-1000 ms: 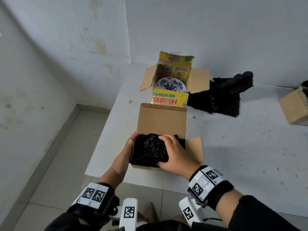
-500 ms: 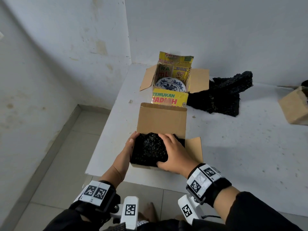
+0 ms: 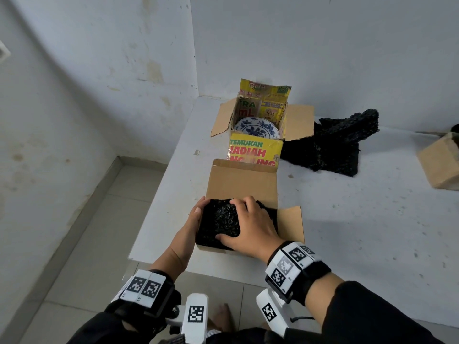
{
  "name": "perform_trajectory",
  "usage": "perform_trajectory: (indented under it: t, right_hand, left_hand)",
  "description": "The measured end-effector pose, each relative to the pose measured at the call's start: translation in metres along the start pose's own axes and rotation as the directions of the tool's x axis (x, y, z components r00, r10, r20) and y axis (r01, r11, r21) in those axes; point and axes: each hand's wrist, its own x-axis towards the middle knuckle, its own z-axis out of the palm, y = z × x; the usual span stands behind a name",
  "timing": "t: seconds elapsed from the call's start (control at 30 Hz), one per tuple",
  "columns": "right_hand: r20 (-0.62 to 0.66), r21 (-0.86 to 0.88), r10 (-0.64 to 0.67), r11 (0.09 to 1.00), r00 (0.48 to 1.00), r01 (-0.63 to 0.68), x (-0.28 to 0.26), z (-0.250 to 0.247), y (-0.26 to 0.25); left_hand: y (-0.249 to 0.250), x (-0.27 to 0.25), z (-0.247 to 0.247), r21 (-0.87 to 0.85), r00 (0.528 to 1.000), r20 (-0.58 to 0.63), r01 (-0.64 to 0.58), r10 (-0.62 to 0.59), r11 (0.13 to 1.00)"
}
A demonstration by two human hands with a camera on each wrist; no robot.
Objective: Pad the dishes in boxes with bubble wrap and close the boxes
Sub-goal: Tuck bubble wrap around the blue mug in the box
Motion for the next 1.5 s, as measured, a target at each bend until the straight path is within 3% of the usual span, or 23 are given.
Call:
perform_trajectory:
  t: [0.23,0.43,0.57,0.67,0.83,1.0,1.3,1.37,1.5]
  right_hand:
    - [-0.042,0.043,-0.007,0.999,0.999,0.009,-0.001,-0.001,0.003]
    - [0.01,0.009,0.01,1.0,1.0,-0.01,0.002,-0.007,0.001]
    - [0.058,-0.191,0.062,0.98,0.996,-0.05,0.008,-0.007,-0.011]
    - [-0.038,-0.294,0.01,0.956,0.999,-0.02,0.006,-0.004,-0.015]
    - [-0.15,-0.103,-0.097,0.991,0.984,0.082,-0.001,0.012,0.002]
    - [-0.194,0.063,-0.1,0.991,0.976,0.115,-0.006,0.02,0.008]
    - [-0.257,-0.237,-0.058,0.972,0.965,-0.005,-0.002,0.015,-0.002]
    - [-0.245,-0.279,-0.127,0.959,0.961,0.056,0.001,0.007,-0.005]
    - [-0.077,-0.271,-0.409,0.886,0.91,0.375,0.007,0.001,-0.011]
  left_hand:
    - [-0.003,0.001,0.0,-0.008,1.0,0.002,0.005,-0.005,1.0]
    - [-0.005,0.002,0.0,-0.015,1.0,0.003,-0.02,0.02,1.0]
    - [-0.003,0.002,0.001,-0.011,1.0,0.002,-0.018,0.018,1.0]
    - [-0.002,0.001,0.0,0.006,1.0,-0.001,-0.011,0.011,1.0]
    - [-0.003,0.0,0.001,0.034,1.0,-0.023,0.004,-0.003,0.999]
    - [-0.002,0.001,0.001,0.04,0.999,0.009,0.035,-0.035,0.999]
    - [-0.004,0.002,-0.002,-0.055,0.996,0.003,0.092,-0.092,0.994]
    - [-0.003,0.001,-0.002,-0.044,0.997,0.015,0.082,-0.081,0.996]
    - [-0.002,0.0,-0.002,-0.048,0.996,0.018,0.089,-0.088,0.995]
